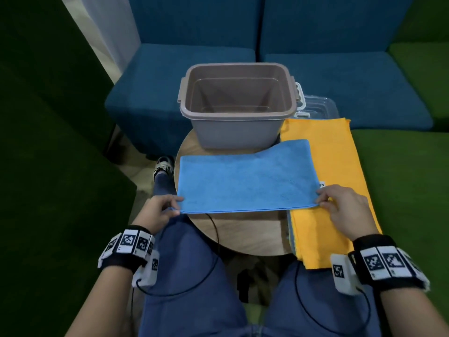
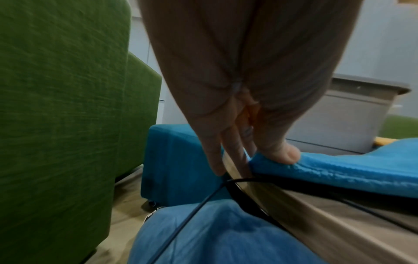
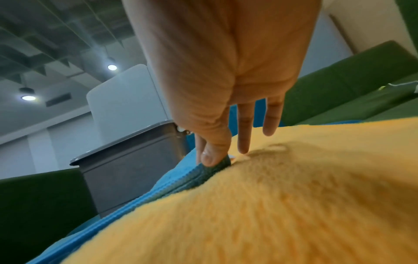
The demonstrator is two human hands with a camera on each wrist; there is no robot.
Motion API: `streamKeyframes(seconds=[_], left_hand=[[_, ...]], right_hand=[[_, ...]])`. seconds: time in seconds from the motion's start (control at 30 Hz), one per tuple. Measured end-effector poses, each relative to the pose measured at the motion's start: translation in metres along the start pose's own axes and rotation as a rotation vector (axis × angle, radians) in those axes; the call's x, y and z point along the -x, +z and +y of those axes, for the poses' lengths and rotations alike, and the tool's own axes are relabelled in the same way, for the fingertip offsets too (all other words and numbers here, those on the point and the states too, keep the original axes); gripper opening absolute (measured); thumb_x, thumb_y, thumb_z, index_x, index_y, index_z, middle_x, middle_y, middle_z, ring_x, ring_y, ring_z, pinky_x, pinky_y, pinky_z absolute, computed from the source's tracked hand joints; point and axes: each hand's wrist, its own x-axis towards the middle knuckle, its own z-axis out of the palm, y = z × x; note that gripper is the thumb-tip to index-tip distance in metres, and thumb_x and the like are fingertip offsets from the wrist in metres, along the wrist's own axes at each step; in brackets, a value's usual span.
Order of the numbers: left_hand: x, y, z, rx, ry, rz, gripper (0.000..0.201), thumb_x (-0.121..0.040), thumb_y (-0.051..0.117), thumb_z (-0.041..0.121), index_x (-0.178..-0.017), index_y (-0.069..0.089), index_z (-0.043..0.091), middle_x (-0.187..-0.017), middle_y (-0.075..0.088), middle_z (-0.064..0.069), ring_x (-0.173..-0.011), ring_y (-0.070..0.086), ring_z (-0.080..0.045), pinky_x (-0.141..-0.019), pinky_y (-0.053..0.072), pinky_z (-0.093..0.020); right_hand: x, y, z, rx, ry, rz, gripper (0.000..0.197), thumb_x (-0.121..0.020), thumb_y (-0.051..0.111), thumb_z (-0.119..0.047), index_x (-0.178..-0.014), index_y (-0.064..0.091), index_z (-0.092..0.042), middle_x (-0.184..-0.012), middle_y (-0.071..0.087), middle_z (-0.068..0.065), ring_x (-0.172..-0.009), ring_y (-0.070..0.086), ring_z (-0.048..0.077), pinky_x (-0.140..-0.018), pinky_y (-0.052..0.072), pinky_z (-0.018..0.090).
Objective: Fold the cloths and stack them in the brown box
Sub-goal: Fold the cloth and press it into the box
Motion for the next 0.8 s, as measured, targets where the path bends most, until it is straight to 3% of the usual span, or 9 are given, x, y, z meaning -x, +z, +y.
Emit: streamKeyframes(seconds=[0.1,0.17,0.27,0.33,0.43,0.5,0.57,0.67,0.8], left_hand=[[0.005,-0.002,0.009,-0.105,0.009,-0.041,0.029,-0.078,0.074,-0.001,-0.063,0.059,0.018,-0.11,0.066,0.003,-0.109,0.063,-0.017,-0.101,0.044,-0.031],[0.007,-0.008,0.025,-0.229,0.004,-0.082,0.021,-0.076,0.079,0.011,-0.065,0.062,0.015,-0.109,0.066,-0.003,-0.104,0.062,-0.019,-0.094,0.045,-0.03],[-0.004,-0.011,0.062,-0.511,0.116,-0.006,0.029,-0.077,0.077,0.038,-0.087,0.064,0.014,-0.103,0.056,-0.001,-0.102,0.054,-0.021,-0.091,0.044,-0.038],[-0.019,0.006,0.096,-0.496,0.246,0.026,0.03,-0.087,0.067,0.031,-0.108,0.063,0.01,-0.115,0.055,-0.004,-0.11,0.052,-0.024,-0.097,0.039,-0.036],[-0.043,0.063,0.145,-0.311,0.343,-0.138,0.037,-0.097,0.05,0.011,-0.133,0.05,0.002,-0.141,0.045,-0.015,-0.132,0.042,-0.029,-0.108,0.025,-0.029],[-0.057,0.101,0.158,-0.272,0.242,-0.279,0.048,-0.1,0.046,0.015,-0.147,0.035,0.007,-0.156,0.023,-0.017,-0.144,0.026,-0.027,-0.115,0.018,-0.032],[-0.069,0.128,0.155,-0.398,0.104,-0.32,0.061,-0.1,0.048,0.032,-0.153,0.021,0.022,-0.162,-0.001,-0.008,-0.149,0.01,-0.024,-0.117,0.012,-0.05],[-0.077,0.139,0.146,-0.521,0.013,-0.341,0.091,-0.086,0.057,0.06,-0.153,-0.001,0.039,-0.158,-0.026,0.006,-0.147,-0.017,-0.017,-0.105,-0.006,-0.074],[-0.073,0.118,0.118,-0.478,-0.122,-0.243,0.132,-0.053,0.065,0.084,-0.147,-0.02,0.046,-0.15,-0.039,0.015,-0.14,-0.035,-0.018,-0.094,-0.017,-0.078]], right_hand=[[-0.004,-0.007,-0.01,0.12,0.046,-0.101,0.025,-0.088,0.065,-0.006,-0.079,0.059,-0.028,-0.114,0.065,-0.007,-0.112,0.056,0.024,-0.087,0.032,0.04],[-0.006,-0.016,-0.024,0.208,0.039,-0.153,0.015,-0.091,0.061,-0.013,-0.083,0.061,-0.025,-0.116,0.062,-0.006,-0.11,0.054,0.023,-0.087,0.032,0.039],[-0.017,-0.02,-0.051,0.149,-0.101,-0.055,0.007,-0.092,0.06,-0.018,-0.098,0.063,-0.019,-0.116,0.061,-0.001,-0.113,0.054,0.024,-0.092,0.037,0.041],[-0.032,-0.009,-0.071,0.049,-0.226,-0.115,0.027,-0.097,0.057,-0.022,-0.123,0.059,-0.016,-0.137,0.054,0.002,-0.132,0.045,0.024,-0.106,0.036,0.044],[-0.058,0.021,-0.084,0.125,-0.221,-0.343,0.053,-0.102,0.045,-0.034,-0.152,0.028,-0.023,-0.163,0.014,-0.001,-0.15,0.007,0.022,-0.119,0.013,0.047],[-0.071,0.037,-0.077,0.229,-0.158,-0.414,0.059,-0.104,0.036,-0.041,-0.156,0.011,-0.029,-0.164,-0.004,-0.004,-0.15,-0.007,0.021,-0.119,0.004,0.049],[-0.074,0.044,-0.064,0.252,-0.123,-0.391,0.06,-0.104,0.03,-0.045,-0.156,0.003,-0.032,-0.163,-0.014,-0.007,-0.15,-0.014,0.019,-0.119,-0.002,0.05],[-0.071,0.047,-0.048,0.236,-0.083,-0.328,0.059,-0.103,0.027,-0.048,-0.155,0.0,-0.037,-0.16,-0.019,-0.013,-0.149,-0.017,0.016,-0.119,-0.006,0.049],[-0.07,0.048,-0.039,0.166,0.014,-0.275,0.063,-0.1,0.025,-0.057,-0.152,-0.007,-0.043,-0.159,-0.021,-0.015,-0.148,-0.02,0.013,-0.116,-0.011,0.054]])
